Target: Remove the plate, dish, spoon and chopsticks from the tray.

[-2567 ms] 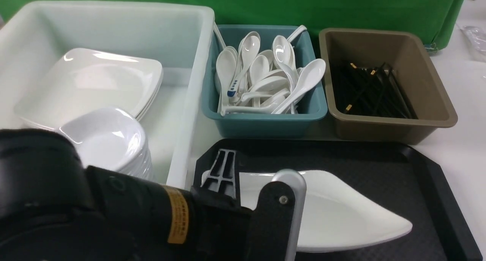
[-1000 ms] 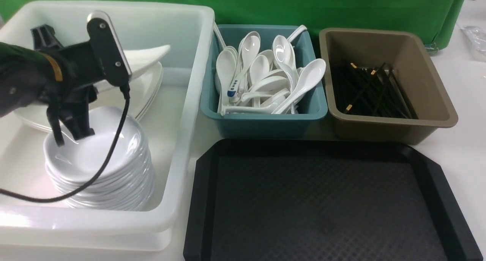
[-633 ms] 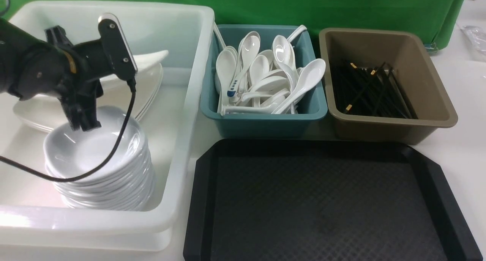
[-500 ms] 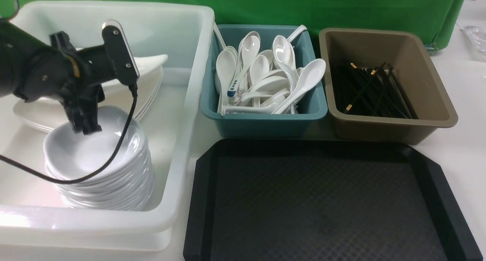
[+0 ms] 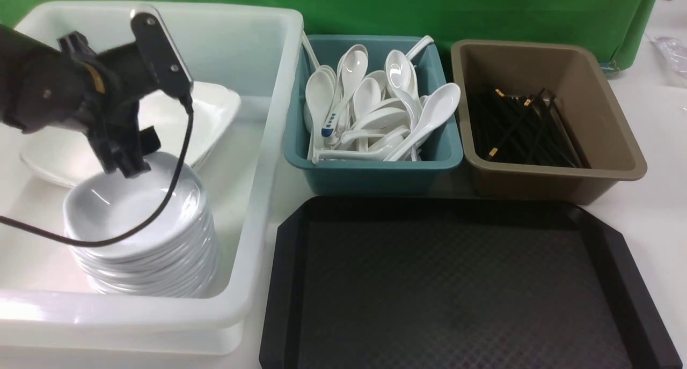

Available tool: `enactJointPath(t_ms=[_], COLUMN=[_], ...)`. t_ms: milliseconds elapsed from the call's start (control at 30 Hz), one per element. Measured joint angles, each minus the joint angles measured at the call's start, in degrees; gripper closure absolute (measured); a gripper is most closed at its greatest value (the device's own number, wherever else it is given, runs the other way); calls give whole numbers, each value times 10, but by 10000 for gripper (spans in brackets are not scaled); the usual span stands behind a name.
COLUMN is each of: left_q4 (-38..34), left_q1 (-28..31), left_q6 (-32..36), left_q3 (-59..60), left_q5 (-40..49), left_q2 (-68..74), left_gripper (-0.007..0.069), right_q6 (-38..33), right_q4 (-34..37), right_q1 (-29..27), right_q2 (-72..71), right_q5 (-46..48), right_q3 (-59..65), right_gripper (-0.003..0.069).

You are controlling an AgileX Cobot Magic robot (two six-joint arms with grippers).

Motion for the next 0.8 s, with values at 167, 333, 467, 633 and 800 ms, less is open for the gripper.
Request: enactJointPath(t_ms=[167, 333, 467, 633, 800], left_q4=[-94, -288, -406, -533, -704], left_q1=[-1, -2, -2, -2, -2], left_q6=[0, -29, -46, 35, 178], left_q3=[0, 0, 15, 102, 241], left_q5=[31, 40, 56, 39, -4], left_q2=[-60, -154, -255, -386, -520], left_gripper=[33, 144, 365, 585, 615], right_q6=[-1, -1, -1, -1, -1], right_q4=[2, 3, 3, 4, 4], right_q1=[0, 0, 0, 0, 0], right_q2=[0, 0, 0, 0, 0], right_q5=[-3, -3, -3, -3, -16], right_q3=[0, 0, 0, 0, 0], right_gripper=[637, 637, 637, 637, 634])
